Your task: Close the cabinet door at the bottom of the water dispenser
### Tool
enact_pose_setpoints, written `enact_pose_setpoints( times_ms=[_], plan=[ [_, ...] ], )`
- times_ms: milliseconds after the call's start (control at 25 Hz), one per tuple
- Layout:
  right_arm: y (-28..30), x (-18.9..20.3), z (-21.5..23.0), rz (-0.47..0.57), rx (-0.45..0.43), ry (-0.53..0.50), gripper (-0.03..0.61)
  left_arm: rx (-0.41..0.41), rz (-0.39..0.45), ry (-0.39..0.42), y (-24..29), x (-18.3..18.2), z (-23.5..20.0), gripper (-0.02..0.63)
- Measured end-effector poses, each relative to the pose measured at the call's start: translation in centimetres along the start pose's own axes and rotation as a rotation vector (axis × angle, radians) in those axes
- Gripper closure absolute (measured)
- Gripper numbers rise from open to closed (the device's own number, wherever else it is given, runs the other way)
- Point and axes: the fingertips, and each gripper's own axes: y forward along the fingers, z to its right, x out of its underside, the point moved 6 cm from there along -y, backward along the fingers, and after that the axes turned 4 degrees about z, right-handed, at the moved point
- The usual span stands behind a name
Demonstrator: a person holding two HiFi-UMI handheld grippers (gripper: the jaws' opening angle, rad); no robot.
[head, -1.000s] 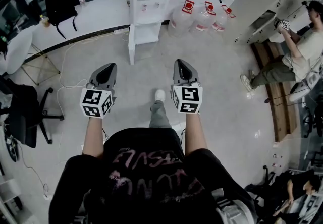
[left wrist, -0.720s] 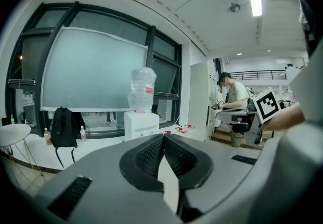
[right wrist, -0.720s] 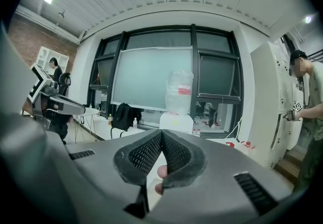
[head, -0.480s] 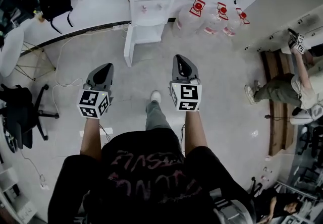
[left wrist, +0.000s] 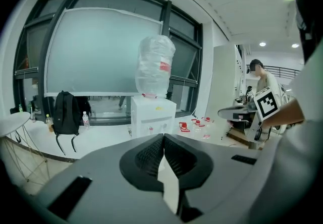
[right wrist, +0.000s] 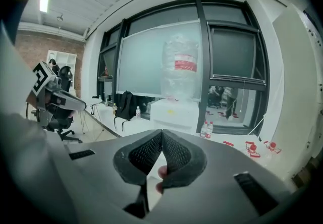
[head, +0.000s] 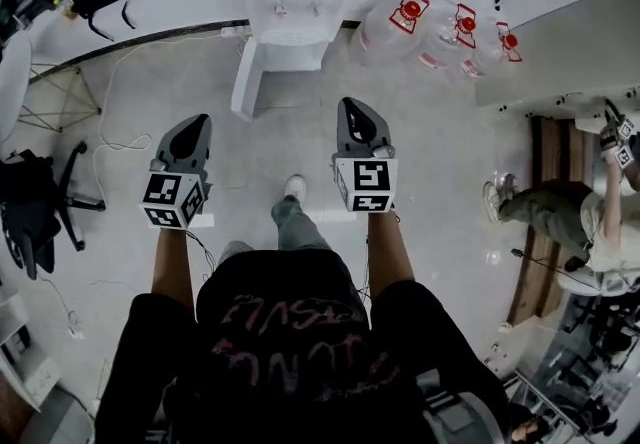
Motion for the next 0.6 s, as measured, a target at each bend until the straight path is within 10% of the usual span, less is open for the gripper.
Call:
enact_pose_setpoints(
  times_ms=[600],
  plan=[
    [6.8, 5.2, 1.2, -0.075, -0.028, 0.023, 0.565, 0.009, -0.098, -0.035, 5.1, 5.3, -2.5, 0.598]
  ],
)
